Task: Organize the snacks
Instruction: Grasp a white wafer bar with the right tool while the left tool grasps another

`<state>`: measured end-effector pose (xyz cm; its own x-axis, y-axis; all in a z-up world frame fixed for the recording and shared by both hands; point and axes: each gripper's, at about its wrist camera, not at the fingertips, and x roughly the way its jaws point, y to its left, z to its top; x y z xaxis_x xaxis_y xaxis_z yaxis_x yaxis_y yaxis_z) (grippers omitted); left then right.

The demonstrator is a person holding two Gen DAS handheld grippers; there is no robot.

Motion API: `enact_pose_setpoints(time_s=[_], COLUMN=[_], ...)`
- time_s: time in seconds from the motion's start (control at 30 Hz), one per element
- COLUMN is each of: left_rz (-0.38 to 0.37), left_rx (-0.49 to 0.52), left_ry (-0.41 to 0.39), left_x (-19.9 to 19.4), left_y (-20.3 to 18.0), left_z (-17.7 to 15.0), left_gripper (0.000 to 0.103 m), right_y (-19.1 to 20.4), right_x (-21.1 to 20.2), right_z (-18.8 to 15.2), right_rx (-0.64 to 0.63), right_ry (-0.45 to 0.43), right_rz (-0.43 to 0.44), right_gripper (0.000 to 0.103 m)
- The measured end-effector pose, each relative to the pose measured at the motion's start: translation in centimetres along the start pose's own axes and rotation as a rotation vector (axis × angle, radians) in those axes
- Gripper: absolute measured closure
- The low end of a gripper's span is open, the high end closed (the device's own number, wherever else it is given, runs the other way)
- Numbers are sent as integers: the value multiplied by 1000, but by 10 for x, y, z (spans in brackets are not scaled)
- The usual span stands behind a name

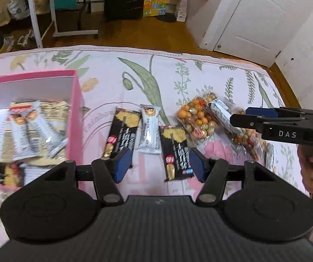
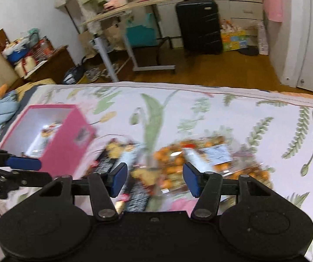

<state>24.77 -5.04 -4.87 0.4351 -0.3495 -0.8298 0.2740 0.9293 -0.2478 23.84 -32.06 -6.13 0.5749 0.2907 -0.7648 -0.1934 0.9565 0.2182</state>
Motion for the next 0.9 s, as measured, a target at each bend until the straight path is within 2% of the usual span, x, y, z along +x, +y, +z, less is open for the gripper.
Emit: enact_pose_setpoints(time_s=[0.13,0.23,0.43,0.53,0.6,0.67,0.77,0.9], left_rz=[4,7,13,21,19,7,31,77], left_rx=[-19,-30,30,83,95,81,106,141], left_ry=[-11,-29,-53,-75,-68,-58,-91,-118], left_x=[35,61,102,117,127,137,144,148], left_y=[0,6,18,17,16,16,13,7], left_z=[7,6,-6,-11,-12,-12,-15,-19], left_gripper=[47,49,49,49,49,49,49,49], right_y=[-27,-42,-52,-52,-50,-50,-50,-46], right_x=[18,28,50,55,55,54,56,61], right_z=[-1,-4,-11,-13,-15,-16,-17,-19], right_rx=[11,29,45,65,60,68,82,51], right_ry=[-9,-10,49,69,68,65,67,77], right_rz=[-25,-11,-5,0,-26,-38,-56,-67], right_gripper=[43,43,44,52,63,65,66,62])
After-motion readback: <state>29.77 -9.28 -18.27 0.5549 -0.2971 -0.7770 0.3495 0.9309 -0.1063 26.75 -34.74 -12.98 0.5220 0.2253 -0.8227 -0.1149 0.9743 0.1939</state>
